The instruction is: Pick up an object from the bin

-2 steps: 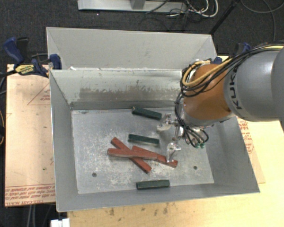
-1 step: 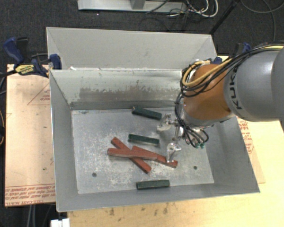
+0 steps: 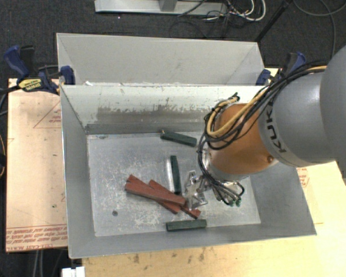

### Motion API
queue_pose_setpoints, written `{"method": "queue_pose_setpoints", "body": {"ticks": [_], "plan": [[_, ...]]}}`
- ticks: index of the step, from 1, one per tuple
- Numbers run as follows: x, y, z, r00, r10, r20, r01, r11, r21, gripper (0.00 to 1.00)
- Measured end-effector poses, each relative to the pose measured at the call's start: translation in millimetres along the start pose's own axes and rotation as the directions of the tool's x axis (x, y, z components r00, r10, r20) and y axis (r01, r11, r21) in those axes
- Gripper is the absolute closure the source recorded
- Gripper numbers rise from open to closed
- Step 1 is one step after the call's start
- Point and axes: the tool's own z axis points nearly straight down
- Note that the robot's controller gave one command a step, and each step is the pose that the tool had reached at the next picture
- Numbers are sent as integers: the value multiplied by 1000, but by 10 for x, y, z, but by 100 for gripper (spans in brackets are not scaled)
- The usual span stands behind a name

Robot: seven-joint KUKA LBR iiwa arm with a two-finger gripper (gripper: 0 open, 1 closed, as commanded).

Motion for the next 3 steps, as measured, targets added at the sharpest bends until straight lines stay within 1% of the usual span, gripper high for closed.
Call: {"method": "queue_pose_setpoints", "body": {"ticks": [2,3], "plan": [[-6,21,-14,1000,11,-3,-11,1000,1,100],[-324,-37,-307,998,-62,-19,62,998,-12,100]]}}
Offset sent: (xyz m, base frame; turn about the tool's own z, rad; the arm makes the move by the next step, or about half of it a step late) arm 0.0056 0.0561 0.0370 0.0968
